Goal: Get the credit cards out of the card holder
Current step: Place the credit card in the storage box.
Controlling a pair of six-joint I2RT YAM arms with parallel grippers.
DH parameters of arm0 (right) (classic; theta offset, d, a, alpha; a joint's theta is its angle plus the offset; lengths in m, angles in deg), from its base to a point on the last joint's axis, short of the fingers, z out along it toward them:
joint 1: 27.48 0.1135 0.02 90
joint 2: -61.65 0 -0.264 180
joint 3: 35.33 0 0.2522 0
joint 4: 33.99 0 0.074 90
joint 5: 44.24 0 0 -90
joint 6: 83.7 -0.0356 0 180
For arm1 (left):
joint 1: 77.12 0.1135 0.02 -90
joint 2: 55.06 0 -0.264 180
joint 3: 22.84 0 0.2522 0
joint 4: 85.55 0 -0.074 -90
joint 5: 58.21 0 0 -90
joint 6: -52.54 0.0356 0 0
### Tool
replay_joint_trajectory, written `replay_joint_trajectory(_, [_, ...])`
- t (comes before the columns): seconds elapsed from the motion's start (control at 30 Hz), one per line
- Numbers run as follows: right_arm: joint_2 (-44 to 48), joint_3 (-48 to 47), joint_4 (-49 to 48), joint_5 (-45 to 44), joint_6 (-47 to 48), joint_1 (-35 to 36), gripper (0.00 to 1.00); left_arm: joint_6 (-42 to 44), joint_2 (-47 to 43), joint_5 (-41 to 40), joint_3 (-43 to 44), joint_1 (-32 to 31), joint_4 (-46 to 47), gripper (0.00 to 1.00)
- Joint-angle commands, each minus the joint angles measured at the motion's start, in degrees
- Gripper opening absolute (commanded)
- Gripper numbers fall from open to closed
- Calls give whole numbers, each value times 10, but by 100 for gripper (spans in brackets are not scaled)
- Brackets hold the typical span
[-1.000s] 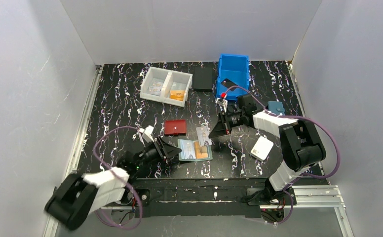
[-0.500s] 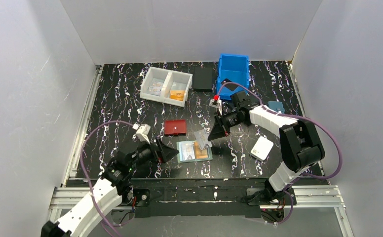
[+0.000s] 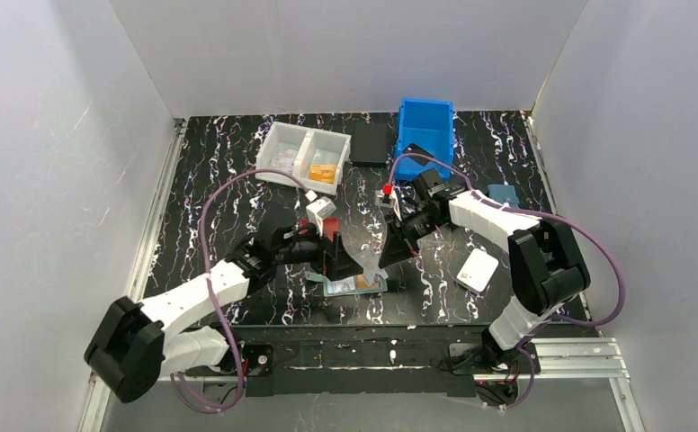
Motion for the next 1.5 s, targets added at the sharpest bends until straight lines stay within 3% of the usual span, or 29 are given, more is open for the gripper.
replay_joint_trajectory(0.0, [-3,-25,28,23,32,6,1,30,53,33,44,-14,25,75])
replay_joint_trajectory(0.23, [-11,-28,36,27,40,9,1,2,135,91,77,-25,55,34])
replay_joint_trajectory(0.33, [-10,-28,37,26,40,9,1,-8,157,110,79,-28,69,2])
replay_joint_trajectory(0.37, [-10,-28,37,26,40,9,1,-12,158,113,77,-28,74,0])
replay_joint_trajectory(0.5, [-9,-29,35,22,37,9,3,-18,131,90,46,-28,91,0])
replay_joint_trajectory(0.6, [-4,-27,31,18,35,9,21,-22,97,66,18,-27,101,0])
replay_joint_trajectory(0.73, [5,-25,30,25,35,7,55,-34,47,31,-20,-27,111,0])
replay_joint_trajectory(0.83, [13,-22,31,36,40,6,74,-46,-3,-8,-49,-27,121,0])
replay_joint_trajectory(0.93, [18,-16,30,52,43,5,86,-67,-45,-41,-78,-27,144,0])
replay_joint_trajectory(1.2, [22,2,6,127,44,5,91,-145,-82,-98,-128,-28,259,0])
replay_joint_trajectory(1.47, [22,16,-39,169,1,3,85,-180,-45,-121,-139,-38,338,0])
